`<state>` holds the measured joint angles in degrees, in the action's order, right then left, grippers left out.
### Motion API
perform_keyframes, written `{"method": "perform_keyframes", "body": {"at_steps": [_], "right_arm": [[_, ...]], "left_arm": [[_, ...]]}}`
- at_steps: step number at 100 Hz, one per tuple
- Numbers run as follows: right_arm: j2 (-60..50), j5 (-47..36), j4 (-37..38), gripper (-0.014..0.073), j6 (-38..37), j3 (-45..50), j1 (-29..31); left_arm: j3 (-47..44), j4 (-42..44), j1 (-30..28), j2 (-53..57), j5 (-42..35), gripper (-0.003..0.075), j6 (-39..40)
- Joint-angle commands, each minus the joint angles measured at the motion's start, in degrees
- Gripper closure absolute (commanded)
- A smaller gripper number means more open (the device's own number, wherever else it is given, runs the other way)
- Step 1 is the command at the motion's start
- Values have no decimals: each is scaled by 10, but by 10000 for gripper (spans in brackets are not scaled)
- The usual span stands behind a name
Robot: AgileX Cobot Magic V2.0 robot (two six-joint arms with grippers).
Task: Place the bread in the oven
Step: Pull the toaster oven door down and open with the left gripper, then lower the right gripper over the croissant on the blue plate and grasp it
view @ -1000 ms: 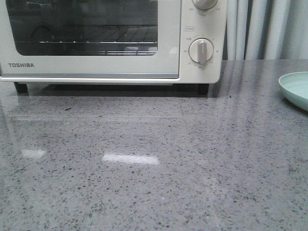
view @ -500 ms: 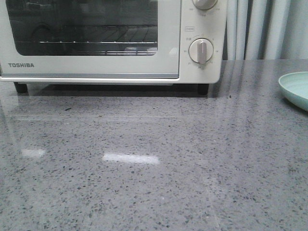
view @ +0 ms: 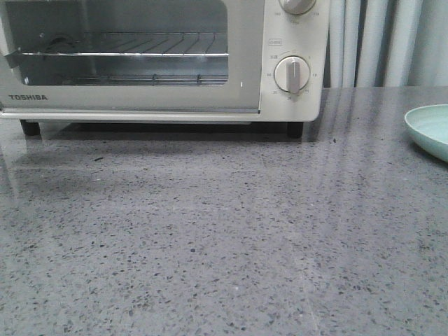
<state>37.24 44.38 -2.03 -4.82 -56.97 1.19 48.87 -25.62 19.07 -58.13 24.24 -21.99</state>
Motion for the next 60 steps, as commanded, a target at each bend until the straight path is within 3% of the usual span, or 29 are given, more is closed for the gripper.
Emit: {"method": "perform_keyframes", "body": {"at_steps": [1,15,35,47,60], "right_arm": [[3,-19,1,652,6,-19,0],[3,43,1,652,6,-18,0],[10,107,6,609,10,-18,0],[32,137,6,458,10,-18,0],[69,142,16,198,10,-18,0]], "left_arm": [[-28,-15,2,61,-2,742,8],[-60,-65,2,183,24,742,8],[-57,-67,2,321,17,742,8],[-57,-58,2,371,12,742,8],[-57,-46,2,388,18,742,8]]}}
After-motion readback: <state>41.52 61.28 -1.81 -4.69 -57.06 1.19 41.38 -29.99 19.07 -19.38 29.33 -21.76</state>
